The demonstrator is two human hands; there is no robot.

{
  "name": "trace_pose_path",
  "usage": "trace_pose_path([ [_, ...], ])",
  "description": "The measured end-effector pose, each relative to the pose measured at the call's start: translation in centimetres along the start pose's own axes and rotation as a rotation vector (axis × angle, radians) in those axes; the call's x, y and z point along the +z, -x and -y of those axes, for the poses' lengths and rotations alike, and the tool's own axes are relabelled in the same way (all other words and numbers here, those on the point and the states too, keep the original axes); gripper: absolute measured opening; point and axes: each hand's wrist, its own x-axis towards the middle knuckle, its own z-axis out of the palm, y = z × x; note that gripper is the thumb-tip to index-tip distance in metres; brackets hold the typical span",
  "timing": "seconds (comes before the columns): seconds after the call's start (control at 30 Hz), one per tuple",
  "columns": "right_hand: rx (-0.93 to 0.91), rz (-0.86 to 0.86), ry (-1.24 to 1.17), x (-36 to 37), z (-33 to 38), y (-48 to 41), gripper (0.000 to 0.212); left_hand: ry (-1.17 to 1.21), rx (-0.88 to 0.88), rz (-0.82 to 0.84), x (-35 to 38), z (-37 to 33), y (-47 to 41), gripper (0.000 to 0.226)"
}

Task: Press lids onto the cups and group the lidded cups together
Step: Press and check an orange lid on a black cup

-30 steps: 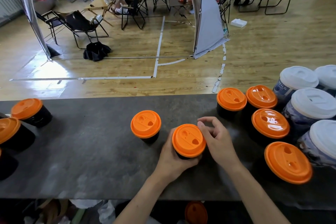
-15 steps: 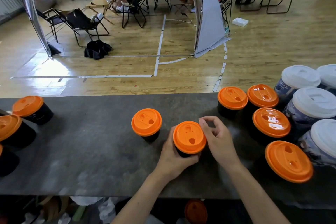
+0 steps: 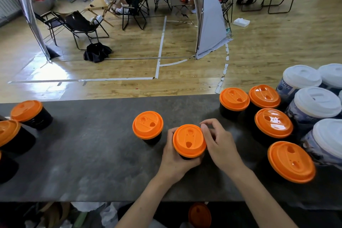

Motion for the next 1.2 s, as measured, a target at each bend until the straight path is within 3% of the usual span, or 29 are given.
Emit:
trace_pose_path([
  [0.2, 0.08, 0.03, -0.135, -0.2, 0.0, -0.9, 0.014, 0.009, 0.02, 0.049, -0.3, -0.1, 0.0, 0.083],
  [0.53, -0.024, 0.02, -0.093, -0.5, -0.4, 0.2, 0.01, -0.057, 0.015, 0.009, -0.3, -0.3, 0.6, 0.081],
  [0.9, -0.041, 0.114, -0.142, 5.1, 3.2, -1.9, 0.008, -0.052, -0.056, -0.314, -8.9, 1.2, 8.6, 0.078],
  [1.07, -0.014, 0.186, -0.169, 8.8, 5.1, -3.7, 0.05, -0.098, -0.198, -0.637, -13.3, 1.7, 7.6, 0.08],
  [1.2, -0.033, 0.287, -0.097, 10.4, 6.0, -4.3, 0.081, -0.171, -0.257, -0.697, -15.5, 2.3, 4.1, 0.075],
])
